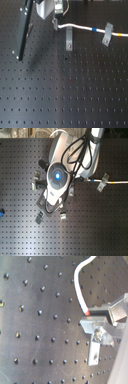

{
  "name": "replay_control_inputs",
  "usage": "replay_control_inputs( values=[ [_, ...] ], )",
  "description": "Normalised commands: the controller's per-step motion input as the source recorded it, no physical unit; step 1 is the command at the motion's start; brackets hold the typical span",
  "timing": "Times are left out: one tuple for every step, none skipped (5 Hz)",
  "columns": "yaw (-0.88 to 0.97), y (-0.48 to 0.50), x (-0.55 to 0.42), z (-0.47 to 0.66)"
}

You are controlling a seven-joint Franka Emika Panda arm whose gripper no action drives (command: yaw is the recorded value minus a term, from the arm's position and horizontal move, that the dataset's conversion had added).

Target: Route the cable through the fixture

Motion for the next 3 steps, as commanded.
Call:
replay_control_inputs(
  values=[
    [0.32, 0.125, 0.101, -0.05],
    [0.00, 0.000, 0.000, 0.03],
    [-0.19, -0.043, -0.133, 0.32]
  ],
)
